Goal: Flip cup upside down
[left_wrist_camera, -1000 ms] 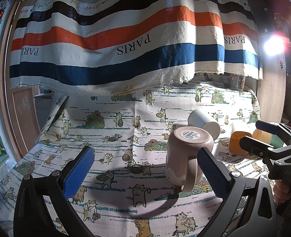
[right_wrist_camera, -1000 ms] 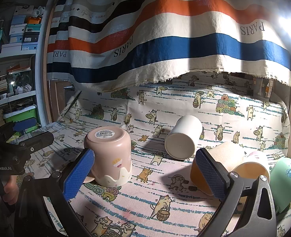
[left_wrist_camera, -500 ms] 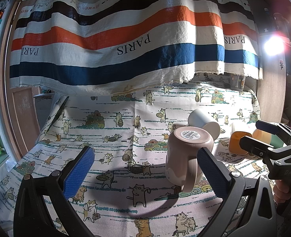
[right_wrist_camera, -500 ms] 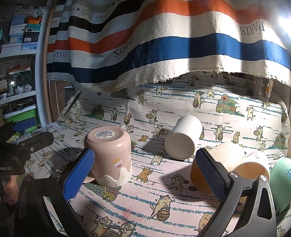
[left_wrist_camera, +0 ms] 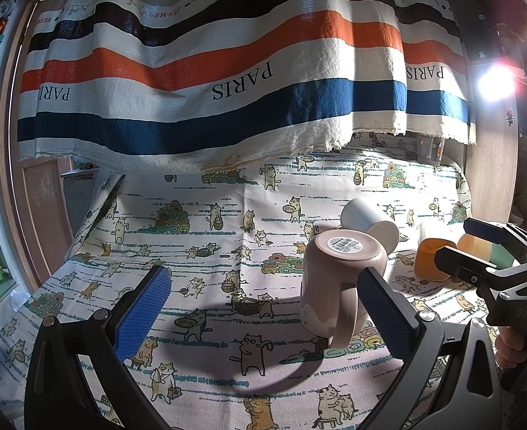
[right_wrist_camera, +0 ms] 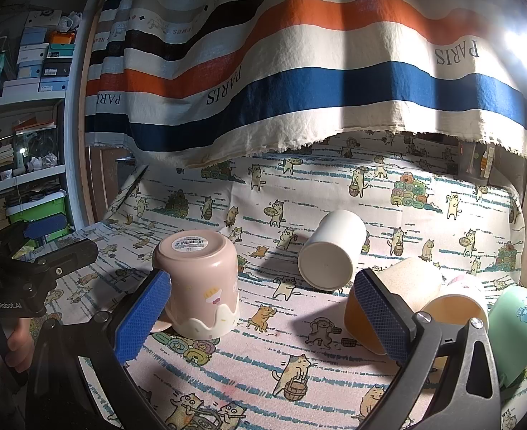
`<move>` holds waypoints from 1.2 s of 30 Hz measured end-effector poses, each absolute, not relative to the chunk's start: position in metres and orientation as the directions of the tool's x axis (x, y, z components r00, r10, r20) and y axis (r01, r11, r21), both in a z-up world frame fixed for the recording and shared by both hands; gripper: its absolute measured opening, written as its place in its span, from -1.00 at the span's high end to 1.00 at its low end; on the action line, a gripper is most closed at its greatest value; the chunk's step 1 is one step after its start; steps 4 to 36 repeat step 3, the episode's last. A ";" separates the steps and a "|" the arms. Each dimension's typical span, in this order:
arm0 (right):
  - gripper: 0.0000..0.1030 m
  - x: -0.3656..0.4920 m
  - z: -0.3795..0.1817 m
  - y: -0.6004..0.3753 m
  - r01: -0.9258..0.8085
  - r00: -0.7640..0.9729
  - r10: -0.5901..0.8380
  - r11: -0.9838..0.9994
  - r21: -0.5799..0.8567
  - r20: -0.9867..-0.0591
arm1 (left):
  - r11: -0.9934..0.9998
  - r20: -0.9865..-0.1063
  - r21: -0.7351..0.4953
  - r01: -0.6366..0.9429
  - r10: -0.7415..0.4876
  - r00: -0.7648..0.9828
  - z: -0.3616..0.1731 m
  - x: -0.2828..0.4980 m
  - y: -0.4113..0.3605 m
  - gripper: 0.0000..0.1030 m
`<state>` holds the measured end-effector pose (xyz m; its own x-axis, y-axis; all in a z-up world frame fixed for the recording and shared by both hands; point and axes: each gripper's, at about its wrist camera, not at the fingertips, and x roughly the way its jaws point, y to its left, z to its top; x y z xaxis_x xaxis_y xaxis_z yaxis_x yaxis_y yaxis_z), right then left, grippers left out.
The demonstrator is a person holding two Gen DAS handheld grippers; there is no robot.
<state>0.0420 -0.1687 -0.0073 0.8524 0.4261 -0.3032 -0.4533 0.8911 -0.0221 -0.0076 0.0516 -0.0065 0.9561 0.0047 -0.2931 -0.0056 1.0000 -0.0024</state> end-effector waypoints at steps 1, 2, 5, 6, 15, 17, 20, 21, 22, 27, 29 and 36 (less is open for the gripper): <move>-0.99 0.042 -0.007 -0.169 -0.453 0.852 0.426 0.891 -0.022 -0.303 | 1.000 -0.293 -0.003 -0.006 0.005 0.956 -0.006 -0.008 0.052 -1.00; -0.99 0.042 -0.007 -0.169 -0.453 0.852 0.426 0.891 -0.022 -0.303 | 1.000 -0.293 -0.003 -0.006 0.005 0.956 -0.006 -0.008 0.052 -1.00; -0.99 0.042 -0.007 -0.169 -0.453 0.852 0.426 0.891 -0.022 -0.303 | 1.000 -0.293 -0.003 -0.005 0.004 0.956 -0.006 -0.008 0.052 -1.00; -0.99 0.042 -0.007 -0.169 -0.453 0.852 0.426 0.891 -0.022 -0.303 | 1.000 -0.293 -0.003 -0.005 0.004 0.956 -0.006 -0.008 0.052 -1.00; -0.99 0.042 -0.007 -0.169 -0.453 0.852 0.426 0.891 -0.022 -0.303 | 1.000 -0.293 -0.003 -0.005 0.004 0.956 -0.006 -0.008 0.052 -1.00; -0.99 0.042 -0.007 -0.169 -0.453 0.852 0.426 0.891 -0.022 -0.303 | 1.000 -0.293 -0.003 -0.005 0.004 0.956 -0.006 -0.008 0.052 -1.00; -0.99 0.042 -0.007 -0.169 -0.453 0.852 0.426 0.891 -0.022 -0.303 | 1.000 -0.293 -0.003 -0.005 0.004 0.956 -0.006 -0.008 0.052 -1.00; -0.99 0.042 -0.007 -0.169 -0.453 0.852 0.426 0.891 -0.022 -0.303 | 1.000 -0.293 -0.003 -0.005 0.004 0.956 -0.006 -0.008 0.052 -1.00; -0.99 0.042 -0.007 -0.169 -0.453 0.852 0.426 0.891 -0.022 -0.303 | 1.000 -0.293 -0.003 -0.005 0.004 0.956 -0.006 -0.008 0.052 -1.00; -0.99 0.042 -0.007 -0.169 -0.453 0.852 0.426 0.891 -0.022 -0.303 | 1.000 -0.293 -0.003 -0.005 0.004 0.956 -0.006 -0.008 0.052 -1.00; -0.99 0.042 -0.007 -0.169 -0.453 0.852 0.426 0.891 -0.022 -0.303 | 1.000 -0.293 -0.003 -0.005 0.004 0.956 -0.006 -0.008 0.052 -1.00; -0.99 0.042 -0.007 -0.169 -0.453 0.852 0.426 0.891 -0.022 -0.303 | 1.000 -0.293 -0.003 -0.005 0.004 0.956 -0.006 -0.008 0.052 -1.00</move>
